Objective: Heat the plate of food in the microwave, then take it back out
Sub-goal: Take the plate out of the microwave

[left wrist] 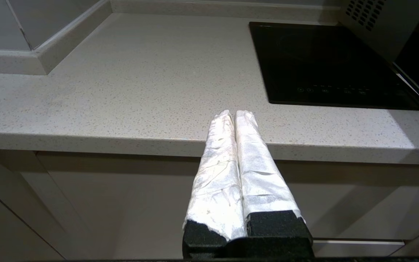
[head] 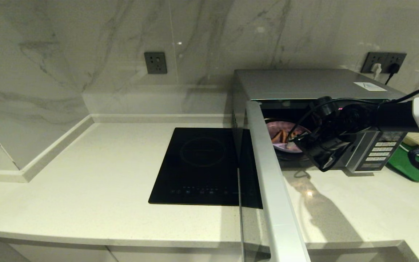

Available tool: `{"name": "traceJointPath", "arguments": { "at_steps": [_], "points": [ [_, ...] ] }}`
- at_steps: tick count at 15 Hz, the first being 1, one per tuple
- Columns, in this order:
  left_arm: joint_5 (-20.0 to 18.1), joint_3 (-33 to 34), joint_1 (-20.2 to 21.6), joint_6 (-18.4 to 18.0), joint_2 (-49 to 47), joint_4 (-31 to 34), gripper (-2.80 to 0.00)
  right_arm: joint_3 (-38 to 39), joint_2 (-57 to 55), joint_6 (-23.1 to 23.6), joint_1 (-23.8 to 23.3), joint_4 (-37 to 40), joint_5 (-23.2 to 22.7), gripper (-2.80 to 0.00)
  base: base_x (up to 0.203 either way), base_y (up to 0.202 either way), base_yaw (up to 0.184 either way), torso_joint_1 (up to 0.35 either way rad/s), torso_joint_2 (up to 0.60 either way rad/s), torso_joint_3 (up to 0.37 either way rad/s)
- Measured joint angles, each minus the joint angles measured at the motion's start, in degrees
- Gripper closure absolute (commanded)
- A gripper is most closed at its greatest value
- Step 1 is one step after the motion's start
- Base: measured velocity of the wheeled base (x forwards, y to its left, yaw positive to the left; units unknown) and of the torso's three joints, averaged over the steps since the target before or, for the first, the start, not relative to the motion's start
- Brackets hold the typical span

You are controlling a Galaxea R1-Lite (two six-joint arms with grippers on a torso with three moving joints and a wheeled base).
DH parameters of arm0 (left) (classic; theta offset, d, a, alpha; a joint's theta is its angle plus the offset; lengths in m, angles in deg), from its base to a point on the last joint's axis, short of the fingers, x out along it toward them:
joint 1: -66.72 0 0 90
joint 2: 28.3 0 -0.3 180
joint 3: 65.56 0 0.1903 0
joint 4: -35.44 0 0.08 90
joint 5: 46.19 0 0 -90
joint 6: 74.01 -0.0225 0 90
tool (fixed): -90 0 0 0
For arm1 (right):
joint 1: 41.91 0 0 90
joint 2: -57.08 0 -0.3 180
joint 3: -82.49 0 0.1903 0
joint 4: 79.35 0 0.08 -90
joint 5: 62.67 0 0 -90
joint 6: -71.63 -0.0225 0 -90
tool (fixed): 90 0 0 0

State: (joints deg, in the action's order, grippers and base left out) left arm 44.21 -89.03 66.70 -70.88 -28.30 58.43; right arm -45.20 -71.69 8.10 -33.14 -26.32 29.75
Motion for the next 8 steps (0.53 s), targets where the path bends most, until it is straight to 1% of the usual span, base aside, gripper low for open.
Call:
{"name": "traceJointPath", "arguments": {
  "at_steps": [8],
  "points": [
    [0.0, 0.0, 0.0, 0.0, 0.0, 0.0, 0.0, 2.0, 1.0, 0.0, 0.0, 0.1, 0.4, -2.8, 0.0, 0.0, 0.0, 0.0, 0.0, 0.0]
  ]
}}
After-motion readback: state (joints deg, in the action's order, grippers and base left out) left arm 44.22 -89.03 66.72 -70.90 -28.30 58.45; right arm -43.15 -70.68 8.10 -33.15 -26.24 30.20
